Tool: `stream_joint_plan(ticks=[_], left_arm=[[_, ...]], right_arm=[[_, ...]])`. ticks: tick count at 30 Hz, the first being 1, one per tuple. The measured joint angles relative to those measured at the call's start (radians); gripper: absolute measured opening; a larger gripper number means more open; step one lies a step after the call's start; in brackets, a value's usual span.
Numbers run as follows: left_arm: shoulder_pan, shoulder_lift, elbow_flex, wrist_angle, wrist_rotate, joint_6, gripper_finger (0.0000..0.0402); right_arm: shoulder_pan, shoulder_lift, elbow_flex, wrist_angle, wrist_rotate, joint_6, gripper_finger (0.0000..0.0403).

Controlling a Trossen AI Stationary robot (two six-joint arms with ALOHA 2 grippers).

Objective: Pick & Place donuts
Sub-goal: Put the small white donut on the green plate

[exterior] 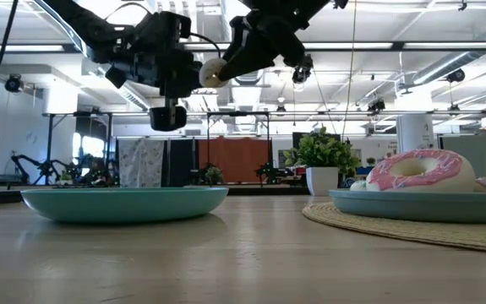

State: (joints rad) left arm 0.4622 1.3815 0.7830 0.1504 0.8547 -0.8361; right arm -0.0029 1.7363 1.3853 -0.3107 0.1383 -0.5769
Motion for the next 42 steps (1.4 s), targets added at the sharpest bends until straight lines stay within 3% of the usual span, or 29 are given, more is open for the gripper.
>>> stream_joint_plan(ticks=[10, 14, 18, 23, 26, 29, 35, 42], left_arm=[[0.000, 0.000, -0.001, -0.067, -0.143, 0.018, 0.0072], [0.002, -0.001, -0.001, -0.101, -0.195, 0.041, 0.0113], [0.000, -0.028, -0.002, -0.166, -0.314, 0.107, 0.0138], [-0.055, -0.148, -0.002, -0.316, -0.649, 0.220, 0.0139], [-0.117, -0.246, -0.002, -0.373, -0.835, 0.273, 0.0139], [-0.192, -0.335, -0.002, -0.387, -0.954, 0.301, 0.0139], [-0.274, -0.438, -0.002, -0.441, -1.114, 0.275, 0.0139], [-0.284, -0.464, -0.002, -0.575, -1.134, 0.216, 0.0139]], right_arm=[[0.000, 0.000, 0.000, -0.006, 0.001, 0.143, 0.0042], [-0.009, 0.000, 0.000, -0.048, -0.045, 0.267, 0.0018], [-0.046, 0.000, -0.006, -0.084, -0.143, 0.508, 0.0017], [-0.115, 0.000, -0.049, -0.056, -0.316, 0.849, 0.0023], [-0.130, 0.000, -0.077, -0.020, -0.367, 0.963, 0.0024], [-0.128, 0.022, -0.087, 0.027, -0.402, 1.017, 0.0024], [-0.111, 0.169, -0.050, 0.137, -0.531, 1.139, 0.0024], [-0.079, 0.359, 0.088, 0.129, -0.718, 1.194, 0.0024]])
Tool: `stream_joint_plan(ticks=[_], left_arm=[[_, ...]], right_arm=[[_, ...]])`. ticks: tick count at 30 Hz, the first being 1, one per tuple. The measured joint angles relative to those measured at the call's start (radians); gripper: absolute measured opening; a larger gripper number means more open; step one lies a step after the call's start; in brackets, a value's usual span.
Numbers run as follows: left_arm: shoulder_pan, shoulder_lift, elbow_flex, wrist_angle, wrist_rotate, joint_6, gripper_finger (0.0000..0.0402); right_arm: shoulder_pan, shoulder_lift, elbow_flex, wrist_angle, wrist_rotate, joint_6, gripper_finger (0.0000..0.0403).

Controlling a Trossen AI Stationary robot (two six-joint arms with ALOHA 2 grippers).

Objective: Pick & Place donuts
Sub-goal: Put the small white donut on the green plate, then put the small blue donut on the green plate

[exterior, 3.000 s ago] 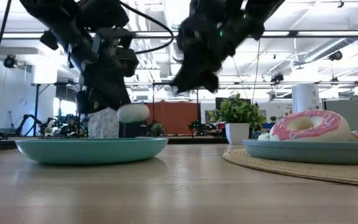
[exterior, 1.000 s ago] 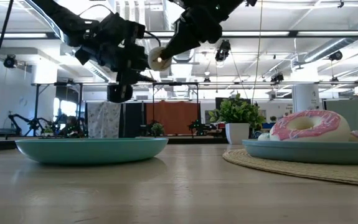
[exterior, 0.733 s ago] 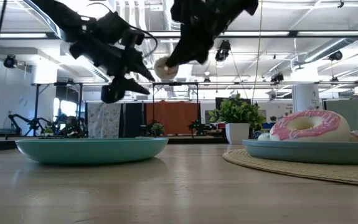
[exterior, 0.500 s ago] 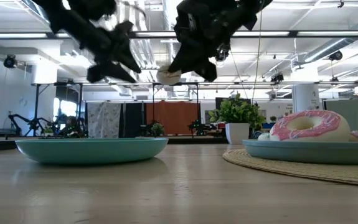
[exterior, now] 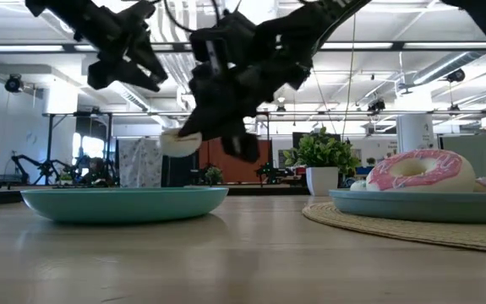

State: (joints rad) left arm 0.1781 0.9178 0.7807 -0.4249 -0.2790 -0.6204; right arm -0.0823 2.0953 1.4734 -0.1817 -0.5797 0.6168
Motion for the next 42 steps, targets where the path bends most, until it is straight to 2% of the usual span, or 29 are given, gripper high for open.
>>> stream_joint_plan(ticks=[4, 13, 19, 26, 31, 34, 38, 42], left_arm=[[-0.004, 0.001, 0.000, -0.036, 0.000, -0.004, 0.0139], [-0.004, 0.003, 0.000, -0.042, -0.052, 0.024, 0.0139], [-0.010, 0.004, -0.001, -0.048, -0.056, 0.024, 0.0139], [-0.010, 0.004, -0.001, -0.050, -0.057, 0.024, 0.0139], [-0.010, 0.004, -0.001, -0.056, -0.062, 0.024, 0.0139], [-0.010, 0.004, -0.001, -0.058, -0.062, 0.024, 0.0139], [-0.011, 0.004, -0.001, -0.073, -0.063, 0.025, 0.0139], [-0.011, 0.002, -0.001, -0.164, -0.099, -0.028, 0.0139]], right_arm=[[0.033, 0.069, 0.067, -0.004, -0.075, 0.020, 0.0024], [0.100, 0.169, 0.156, -0.059, -0.108, 0.044, 0.0024], [0.108, 0.159, 0.159, -0.074, 0.028, -0.005, 0.0032], [0.133, 0.157, 0.177, -0.143, 0.124, -0.070, 0.0098], [0.141, 0.133, 0.177, -0.158, 0.266, -0.111, 0.0139], [0.141, 0.103, 0.177, -0.195, 0.352, -0.138, 0.0154], [0.141, 0.084, 0.176, -0.258, 0.414, -0.184, 0.0166], [0.142, 0.042, 0.175, -0.323, 0.534, -0.267, 0.0175]])
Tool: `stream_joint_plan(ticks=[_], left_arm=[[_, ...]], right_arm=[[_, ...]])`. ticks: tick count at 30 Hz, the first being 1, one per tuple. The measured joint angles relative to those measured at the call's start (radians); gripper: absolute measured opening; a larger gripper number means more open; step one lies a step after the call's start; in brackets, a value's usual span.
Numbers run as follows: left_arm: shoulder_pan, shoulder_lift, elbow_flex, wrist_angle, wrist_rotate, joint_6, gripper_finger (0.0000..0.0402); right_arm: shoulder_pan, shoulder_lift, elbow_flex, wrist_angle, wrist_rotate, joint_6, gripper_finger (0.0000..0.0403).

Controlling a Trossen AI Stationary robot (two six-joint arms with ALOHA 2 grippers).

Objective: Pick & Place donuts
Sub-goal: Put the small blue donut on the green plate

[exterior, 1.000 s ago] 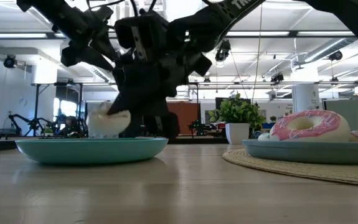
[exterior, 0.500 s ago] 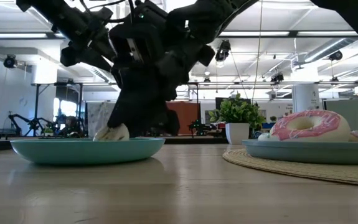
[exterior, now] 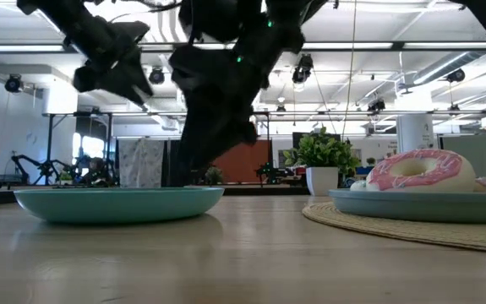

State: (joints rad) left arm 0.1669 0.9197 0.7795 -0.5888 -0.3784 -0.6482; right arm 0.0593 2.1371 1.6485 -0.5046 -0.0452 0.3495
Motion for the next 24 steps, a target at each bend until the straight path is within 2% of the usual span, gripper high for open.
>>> stream_joint_plan(ticks=[3, 6, 8, 11, 16, 24], left_arm=[[0.002, 0.007, 0.000, -0.159, -0.022, -0.096, 0.0139], [0.006, 0.038, -0.001, -0.305, -0.002, -0.201, 0.0139], [0.012, 0.063, -0.010, -0.345, 0.034, -0.241, 0.0139], [0.042, 0.108, -0.043, -0.325, 0.107, -0.260, 0.0139], [0.141, 0.187, -0.124, -0.225, 0.162, -0.253, 0.0139], [0.305, 0.203, -0.165, -0.145, 0.279, -0.110, 0.0139]], right_arm=[[-0.009, -0.053, 0.000, -0.052, 0.068, -0.043, 0.0179], [-0.039, -0.094, -0.017, -0.101, 0.076, -0.051, 0.0180], [-0.067, -0.112, -0.037, -0.128, 0.076, -0.050, 0.0180], [-0.110, -0.140, -0.065, -0.154, 0.076, -0.039, 0.0180], [-0.158, -0.190, -0.109, -0.150, 0.076, -0.033, 0.0180], [-0.163, -0.246, -0.125, -0.143, 0.083, -0.009, 0.0179]])
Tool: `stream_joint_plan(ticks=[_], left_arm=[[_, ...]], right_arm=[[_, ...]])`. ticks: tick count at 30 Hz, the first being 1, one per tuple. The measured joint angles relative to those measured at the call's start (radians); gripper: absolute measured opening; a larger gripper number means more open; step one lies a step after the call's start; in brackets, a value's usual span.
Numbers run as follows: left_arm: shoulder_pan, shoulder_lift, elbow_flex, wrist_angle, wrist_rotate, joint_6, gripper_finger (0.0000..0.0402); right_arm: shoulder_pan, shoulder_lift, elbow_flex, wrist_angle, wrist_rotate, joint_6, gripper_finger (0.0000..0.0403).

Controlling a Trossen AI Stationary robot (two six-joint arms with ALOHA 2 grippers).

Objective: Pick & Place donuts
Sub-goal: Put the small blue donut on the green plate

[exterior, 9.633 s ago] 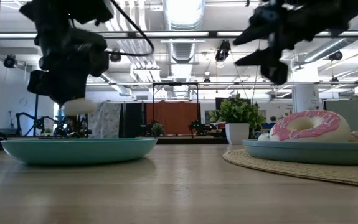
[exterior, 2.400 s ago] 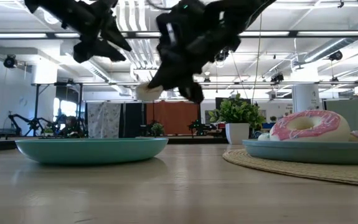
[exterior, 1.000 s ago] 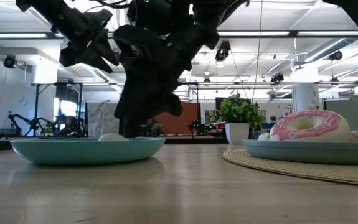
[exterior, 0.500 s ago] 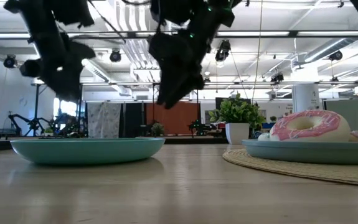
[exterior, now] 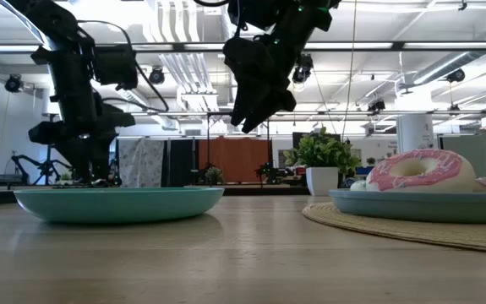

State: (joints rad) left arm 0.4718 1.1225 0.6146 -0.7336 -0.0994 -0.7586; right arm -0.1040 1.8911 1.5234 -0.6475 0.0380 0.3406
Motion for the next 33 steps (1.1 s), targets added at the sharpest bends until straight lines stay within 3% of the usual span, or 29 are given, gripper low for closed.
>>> stream_joint_plan(ticks=[7, 13, 23, 27, 33], left_arm=[[0.090, 0.001, -0.044, 0.028, 0.104, 0.079, 0.0139], [0.106, 0.001, -0.121, 0.182, 0.212, 0.074, 0.0139], [0.109, 0.027, -0.176, 0.250, 0.196, 0.053, 0.0135], [0.109, 0.051, -0.172, 0.254, 0.190, 0.056, 0.0106], [0.109, 0.063, -0.147, 0.257, 0.176, 0.084, 0.0022]], right_arm=[[0.001, 0.000, 0.000, 0.000, 0.015, 0.001, 0.0178], [0.001, 0.000, -0.001, 0.002, 0.015, 0.001, 0.0176], [0.001, 0.000, -0.001, 0.002, 0.016, 0.000, 0.0174], [0.001, 0.000, -0.001, 0.002, 0.018, 0.000, 0.0175], [0.001, 0.000, -0.002, 0.001, 0.018, 0.000, 0.0174]])
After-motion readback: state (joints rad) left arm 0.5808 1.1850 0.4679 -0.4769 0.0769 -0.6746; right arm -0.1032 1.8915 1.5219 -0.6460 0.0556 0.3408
